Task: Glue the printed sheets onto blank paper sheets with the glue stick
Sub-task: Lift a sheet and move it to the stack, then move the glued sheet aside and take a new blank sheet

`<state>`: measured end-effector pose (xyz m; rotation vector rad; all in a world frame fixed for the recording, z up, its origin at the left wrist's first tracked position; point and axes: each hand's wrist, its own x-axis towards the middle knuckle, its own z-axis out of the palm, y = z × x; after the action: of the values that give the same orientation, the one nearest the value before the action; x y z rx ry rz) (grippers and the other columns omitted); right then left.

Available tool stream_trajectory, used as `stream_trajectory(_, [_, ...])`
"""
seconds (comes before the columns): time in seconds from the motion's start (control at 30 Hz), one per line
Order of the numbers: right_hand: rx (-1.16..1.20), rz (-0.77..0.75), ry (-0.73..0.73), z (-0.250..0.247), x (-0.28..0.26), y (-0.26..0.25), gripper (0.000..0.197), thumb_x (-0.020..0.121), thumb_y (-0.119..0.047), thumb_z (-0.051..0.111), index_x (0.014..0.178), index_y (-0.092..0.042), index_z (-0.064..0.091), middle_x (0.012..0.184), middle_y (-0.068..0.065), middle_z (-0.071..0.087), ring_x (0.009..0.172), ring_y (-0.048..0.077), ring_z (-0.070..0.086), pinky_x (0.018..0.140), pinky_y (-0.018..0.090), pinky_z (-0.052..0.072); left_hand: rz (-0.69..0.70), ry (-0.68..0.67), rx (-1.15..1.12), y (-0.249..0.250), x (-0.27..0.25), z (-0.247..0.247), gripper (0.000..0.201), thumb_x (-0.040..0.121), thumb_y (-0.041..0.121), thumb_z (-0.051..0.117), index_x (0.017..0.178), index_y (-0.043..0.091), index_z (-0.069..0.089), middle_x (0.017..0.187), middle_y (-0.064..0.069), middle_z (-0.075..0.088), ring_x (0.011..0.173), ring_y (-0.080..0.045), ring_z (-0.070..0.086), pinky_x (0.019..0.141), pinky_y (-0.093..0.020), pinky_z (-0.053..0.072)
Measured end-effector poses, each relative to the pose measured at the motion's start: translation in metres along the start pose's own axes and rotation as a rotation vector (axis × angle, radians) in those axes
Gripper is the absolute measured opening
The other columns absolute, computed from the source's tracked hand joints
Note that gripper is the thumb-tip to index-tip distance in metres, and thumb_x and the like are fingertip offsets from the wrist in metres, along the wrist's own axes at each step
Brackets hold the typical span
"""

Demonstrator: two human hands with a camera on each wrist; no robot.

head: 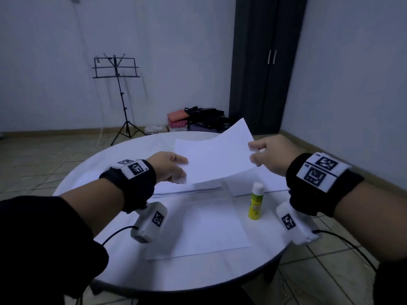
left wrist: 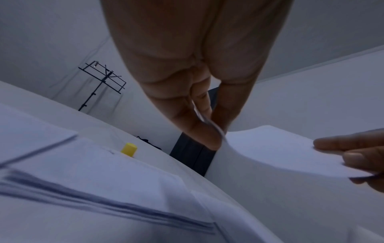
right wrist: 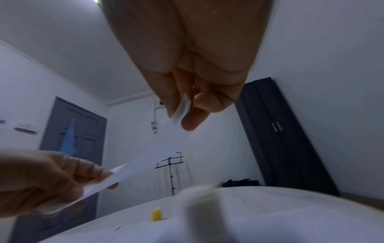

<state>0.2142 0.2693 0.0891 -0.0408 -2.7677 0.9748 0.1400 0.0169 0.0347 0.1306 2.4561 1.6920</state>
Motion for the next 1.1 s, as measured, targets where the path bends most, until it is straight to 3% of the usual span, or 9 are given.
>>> stream_trajectory(0.1, [0.042, -0.019, -0.027, 0.023, -0.017, -0.005, 0.067, 0.079, 0.001, 0.062, 0.141, -0.013, 0.042, 0.073, 0.002, 0.054, 0.061, 0.015, 0.051, 0.054, 0.021, 0.042, -0.033, 0.033, 0.072, -0.02, -0.024, -0.02, 0.027, 0.079, -0.008, 0.067, 0.095, 0.013, 0.064, 0.094, -0.01, 0.068, 0.081, -0.025, 0.069, 0.077, -0.027, 0.057])
stream_trajectory(0.23, [0.078, 0.071, -0.103, 0.053, -0.03, -0.002, 0.077, 0.075, 0.001, 0.064, 0.144, -0.016, 0.035, 0.074, 0.004, 0.055, 0.064, 0.016, 0.052, 0.052, 0.023, 0.041, -0.099, 0.045, 0.192, -0.042, -0.054, -0.034, 0.02, 0.077, -0.006, 0.072, 0.085, 0.011, 0.065, 0.077, -0.008, 0.066, 0.065, -0.018, 0.066, 0.057, -0.019, 0.056])
stream_trajectory(0.3, [0.009, 0.131, -0.182, 0.064, -0.038, 0.003, 0.057, 0.072, -0.001, 0.066, 0.127, -0.009, 0.054, 0.075, 0.007, 0.059, 0.066, 0.02, 0.056, 0.056, 0.025, 0.045, -0.131, 0.018, 0.232, -0.049, -0.065, -0.035, 0.019, 0.076, -0.006, 0.073, 0.085, 0.009, 0.064, 0.069, -0.008, 0.064, 0.057, -0.017, 0.064, 0.054, -0.021, 0.056])
stream_trajectory(0.37, [-0.031, 0.183, -0.239, 0.072, -0.045, 0.006, 0.016, 0.071, 0.0, 0.066, 0.086, -0.002, 0.065, 0.067, 0.011, 0.059, 0.062, 0.024, 0.056, 0.052, 0.023, 0.04, -0.157, -0.019, 0.26, -0.055, -0.073, -0.036, 0.019, 0.076, -0.006, 0.073, 0.085, 0.008, 0.064, 0.067, -0.008, 0.064, 0.055, -0.018, 0.064, 0.054, -0.024, 0.057])
stream_trajectory(0.4, [-0.051, 0.2, -0.261, 0.075, -0.046, 0.009, 0.013, 0.072, 0.0, 0.066, 0.065, -0.006, 0.056, 0.062, 0.011, 0.057, 0.06, 0.023, 0.057, 0.049, 0.02, 0.036, -0.166, -0.036, 0.276, -0.056, -0.076, -0.035, 0.019, 0.076, -0.006, 0.073, 0.085, 0.008, 0.064, 0.068, -0.008, 0.064, 0.054, -0.016, 0.064, 0.053, -0.023, 0.056])
stream_trajectory(0.43, [-0.067, 0.222, -0.285, 0.079, -0.046, 0.012, 0.028, 0.073, -0.002, 0.066, 0.055, -0.01, 0.046, 0.06, 0.01, 0.055, 0.058, 0.022, 0.057, 0.046, 0.019, 0.033, -0.169, -0.051, 0.298, -0.058, -0.078, -0.035, 0.019, 0.076, -0.005, 0.073, 0.085, 0.009, 0.064, 0.069, -0.007, 0.063, 0.052, -0.014, 0.064, 0.052, -0.022, 0.056])
stream_trajectory(0.67, [-0.223, 0.317, -0.384, 0.098, -0.046, 0.024, 0.033, 0.076, -0.013, 0.071, 0.059, -0.008, 0.043, 0.063, 0.008, 0.051, 0.07, 0.024, 0.055, 0.067, 0.028, 0.041, -0.173, -0.137, 0.403, -0.073, -0.082, -0.021, 0.021, 0.076, -0.002, 0.075, 0.082, 0.014, 0.063, 0.071, -0.002, 0.054, 0.057, -0.014, 0.058, 0.048, -0.018, 0.053])
stream_trajectory(0.93, [-0.28, 0.29, -0.447, 0.099, -0.046, 0.03, 0.021, 0.078, -0.02, 0.071, 0.067, -0.019, 0.053, 0.066, 0.0, 0.055, 0.055, 0.011, 0.05, 0.052, 0.02, 0.043, -0.195, -0.189, 0.486, -0.077, -0.075, -0.017, 0.022, 0.074, 0.005, 0.079, 0.079, 0.02, 0.063, 0.068, -0.001, 0.06, 0.053, -0.014, 0.061, 0.053, -0.018, 0.054])
stream_trajectory(1.1, [-0.316, 0.291, -0.451, 0.099, -0.049, 0.03, 0.031, 0.078, -0.01, 0.067, 0.058, -0.011, 0.043, 0.064, 0.007, 0.053, 0.06, 0.024, 0.049, 0.054, 0.024, 0.037, -0.205, -0.204, 0.474, -0.079, -0.074, -0.017, 0.022, 0.074, 0.005, 0.079, 0.08, 0.018, 0.063, 0.07, 0.0, 0.06, 0.05, -0.012, 0.061, 0.056, -0.018, 0.055])
